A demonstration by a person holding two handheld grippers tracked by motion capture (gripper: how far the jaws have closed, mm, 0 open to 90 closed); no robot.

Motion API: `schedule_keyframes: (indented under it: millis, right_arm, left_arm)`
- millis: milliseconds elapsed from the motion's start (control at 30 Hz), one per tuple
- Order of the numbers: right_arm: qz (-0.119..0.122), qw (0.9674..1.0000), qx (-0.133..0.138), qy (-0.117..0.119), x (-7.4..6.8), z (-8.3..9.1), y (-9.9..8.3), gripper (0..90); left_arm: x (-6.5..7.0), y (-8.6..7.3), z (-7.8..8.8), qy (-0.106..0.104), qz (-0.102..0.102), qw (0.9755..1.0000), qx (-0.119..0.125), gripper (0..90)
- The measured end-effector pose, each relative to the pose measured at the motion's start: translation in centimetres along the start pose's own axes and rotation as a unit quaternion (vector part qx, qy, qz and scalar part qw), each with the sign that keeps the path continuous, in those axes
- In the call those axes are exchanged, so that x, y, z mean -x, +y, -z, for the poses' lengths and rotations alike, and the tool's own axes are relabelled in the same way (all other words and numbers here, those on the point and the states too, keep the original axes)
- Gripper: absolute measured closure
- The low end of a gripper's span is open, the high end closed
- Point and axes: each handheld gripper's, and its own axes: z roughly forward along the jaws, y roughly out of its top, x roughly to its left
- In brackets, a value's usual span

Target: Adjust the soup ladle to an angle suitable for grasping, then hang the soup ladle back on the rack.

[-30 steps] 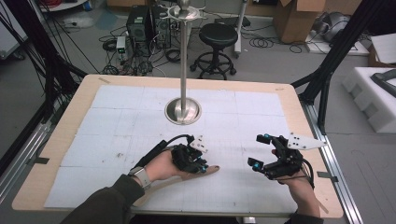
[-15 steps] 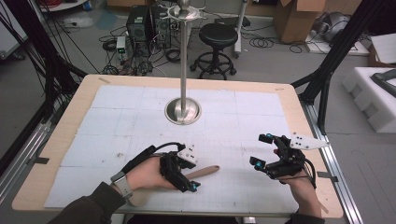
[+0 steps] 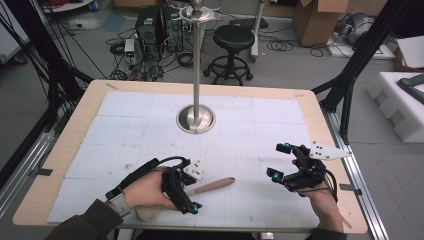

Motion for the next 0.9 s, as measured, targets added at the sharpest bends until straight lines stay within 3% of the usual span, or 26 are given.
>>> schedule_keyframes:
  millis: [400, 533, 900]
  right_arm:
    - [0.000, 1.0000, -0.003, 0.000, 0.0, 0.0, 0.0, 2.2]
    - [0.001, 1.0000, -0.003, 0.001, 0.1, -0.1, 0.0, 2.2]
    - [0.001, 1.0000, -0.005, 0.003, 0.2, -0.3, 0.0, 2.2]
  left_arm:
    - [0.1, -0.6, -0.5, -0.001, 0.004, 0.9990, -0.043, 13.1]
    - [0.0, -0.8, -0.8, 0.014, 0.001, 0.9981, -0.060, 18.4]
    - [-0.4, -1.1, -1.1, 0.011, 0.002, 0.9955, -0.094, 33.4]
